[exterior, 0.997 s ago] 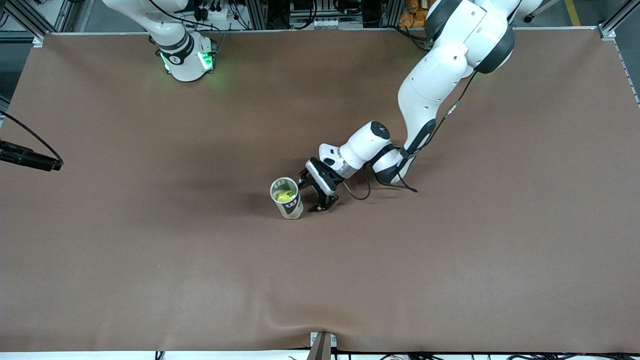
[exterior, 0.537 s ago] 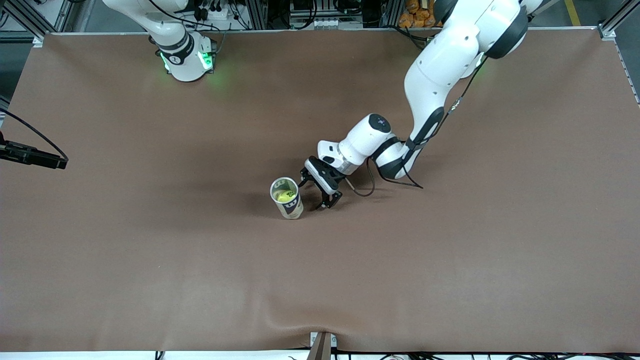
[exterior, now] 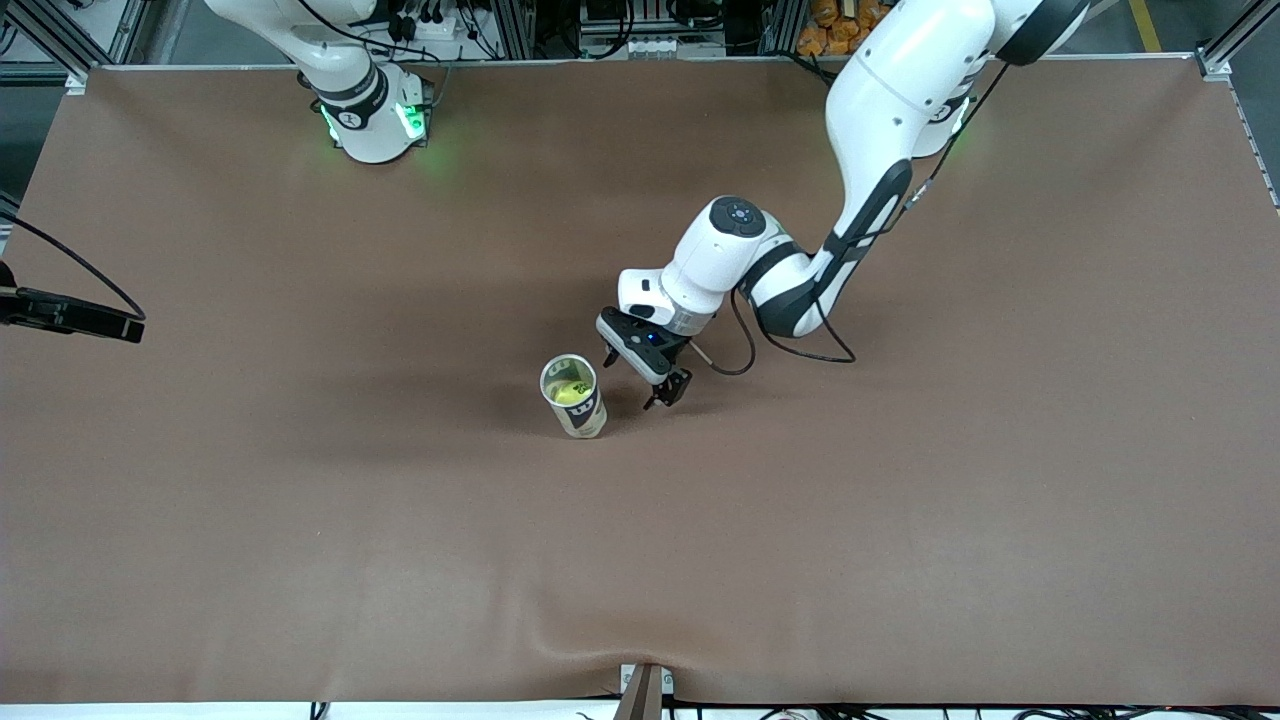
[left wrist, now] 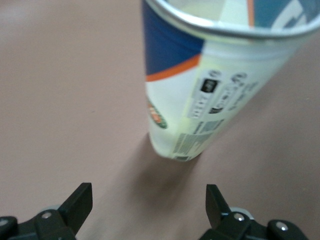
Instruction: Insert tennis ball vertically with right arm
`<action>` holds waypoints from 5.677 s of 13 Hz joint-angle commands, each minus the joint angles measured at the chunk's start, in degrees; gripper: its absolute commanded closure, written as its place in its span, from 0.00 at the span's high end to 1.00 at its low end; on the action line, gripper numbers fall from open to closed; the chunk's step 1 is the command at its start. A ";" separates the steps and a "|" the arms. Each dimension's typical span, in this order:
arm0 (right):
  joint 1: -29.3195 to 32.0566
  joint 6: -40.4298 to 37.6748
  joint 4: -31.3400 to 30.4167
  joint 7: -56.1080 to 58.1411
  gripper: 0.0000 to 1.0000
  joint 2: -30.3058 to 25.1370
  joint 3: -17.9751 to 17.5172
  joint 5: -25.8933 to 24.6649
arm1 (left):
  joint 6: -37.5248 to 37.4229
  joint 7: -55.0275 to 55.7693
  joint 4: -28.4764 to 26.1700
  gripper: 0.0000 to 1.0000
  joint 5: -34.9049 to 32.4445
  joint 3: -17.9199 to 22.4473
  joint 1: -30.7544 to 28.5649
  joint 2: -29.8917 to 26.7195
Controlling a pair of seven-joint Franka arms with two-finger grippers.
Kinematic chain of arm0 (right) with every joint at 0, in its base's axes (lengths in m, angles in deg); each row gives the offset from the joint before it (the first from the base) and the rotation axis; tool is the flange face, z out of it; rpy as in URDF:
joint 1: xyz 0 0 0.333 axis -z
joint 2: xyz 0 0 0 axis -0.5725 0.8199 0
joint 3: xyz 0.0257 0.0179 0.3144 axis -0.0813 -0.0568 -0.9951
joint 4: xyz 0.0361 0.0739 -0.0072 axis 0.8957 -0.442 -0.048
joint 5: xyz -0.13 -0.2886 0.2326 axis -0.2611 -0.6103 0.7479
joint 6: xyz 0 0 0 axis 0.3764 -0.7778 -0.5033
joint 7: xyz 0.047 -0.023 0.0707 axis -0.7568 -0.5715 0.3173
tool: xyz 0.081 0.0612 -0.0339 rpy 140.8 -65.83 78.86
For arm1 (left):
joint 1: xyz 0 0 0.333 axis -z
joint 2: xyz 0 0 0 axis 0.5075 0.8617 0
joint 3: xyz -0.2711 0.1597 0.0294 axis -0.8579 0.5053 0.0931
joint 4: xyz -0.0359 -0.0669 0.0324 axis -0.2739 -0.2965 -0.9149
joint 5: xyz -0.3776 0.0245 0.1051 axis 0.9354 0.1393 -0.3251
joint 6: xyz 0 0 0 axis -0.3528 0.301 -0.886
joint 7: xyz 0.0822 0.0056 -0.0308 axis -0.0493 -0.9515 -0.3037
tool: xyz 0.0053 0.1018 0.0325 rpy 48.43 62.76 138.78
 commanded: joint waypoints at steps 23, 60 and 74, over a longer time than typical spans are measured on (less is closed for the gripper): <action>-3.96 7.18 -26.17 -3.70 1.00 -23.43 -0.26 -8.27 | -77.13 0.71 16.51 1.00 21.36 -0.07 -31.52 -32.34; -2.73 1.56 -21.60 -3.00 1.00 -20.62 -4.75 -7.39 | -82.24 -10.62 9.66 1.00 24.78 12.59 -27.76 -42.19; -2.65 1.64 -21.42 -3.00 1.00 -20.53 -4.75 -7.39 | -82.33 -10.10 9.84 1.00 24.96 12.59 -28.90 -42.28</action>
